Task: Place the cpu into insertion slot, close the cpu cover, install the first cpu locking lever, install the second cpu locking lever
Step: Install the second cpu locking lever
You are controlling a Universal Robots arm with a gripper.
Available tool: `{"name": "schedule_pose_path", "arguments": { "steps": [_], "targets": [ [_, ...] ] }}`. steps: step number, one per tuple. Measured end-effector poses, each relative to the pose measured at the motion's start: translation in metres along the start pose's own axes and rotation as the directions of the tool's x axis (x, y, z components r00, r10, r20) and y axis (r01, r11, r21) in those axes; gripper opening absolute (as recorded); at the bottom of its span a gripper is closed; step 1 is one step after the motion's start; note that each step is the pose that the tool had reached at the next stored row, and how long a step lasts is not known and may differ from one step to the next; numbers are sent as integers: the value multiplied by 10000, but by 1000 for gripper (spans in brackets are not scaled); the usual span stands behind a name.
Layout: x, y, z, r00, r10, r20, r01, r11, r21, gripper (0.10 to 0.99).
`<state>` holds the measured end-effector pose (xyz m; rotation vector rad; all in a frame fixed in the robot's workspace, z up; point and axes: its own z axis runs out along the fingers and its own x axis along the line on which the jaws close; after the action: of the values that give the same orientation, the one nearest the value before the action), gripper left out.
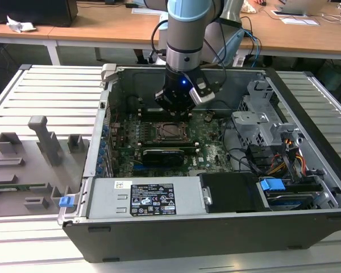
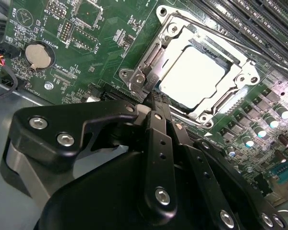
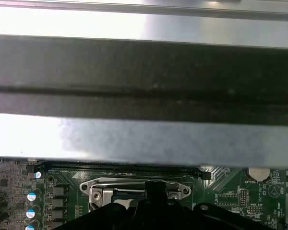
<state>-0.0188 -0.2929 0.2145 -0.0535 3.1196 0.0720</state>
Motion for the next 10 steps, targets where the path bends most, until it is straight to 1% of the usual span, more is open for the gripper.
{"name": "schedule_pose_path", "arguments": {
  "steps": [4, 5, 6, 8, 9, 10],
  "targets": [
    [0, -4, -7, 10000, -1, -3, 1, 10000, 7, 106],
    [-1, -3, -28, 10000, -2, -2, 2, 10000, 7, 106],
    [-1, -1, -65, 10000, -2, -1, 2, 10000, 8, 106],
    [-5, 6, -215, 10000, -1, -1, 1, 10000, 17, 106],
    [-5, 7, -237, 10000, -2, -2, 2, 10000, 22, 106],
    [-6, 8, -236, 10000, -2, 0, 2, 10000, 25, 106]
  ]
}}
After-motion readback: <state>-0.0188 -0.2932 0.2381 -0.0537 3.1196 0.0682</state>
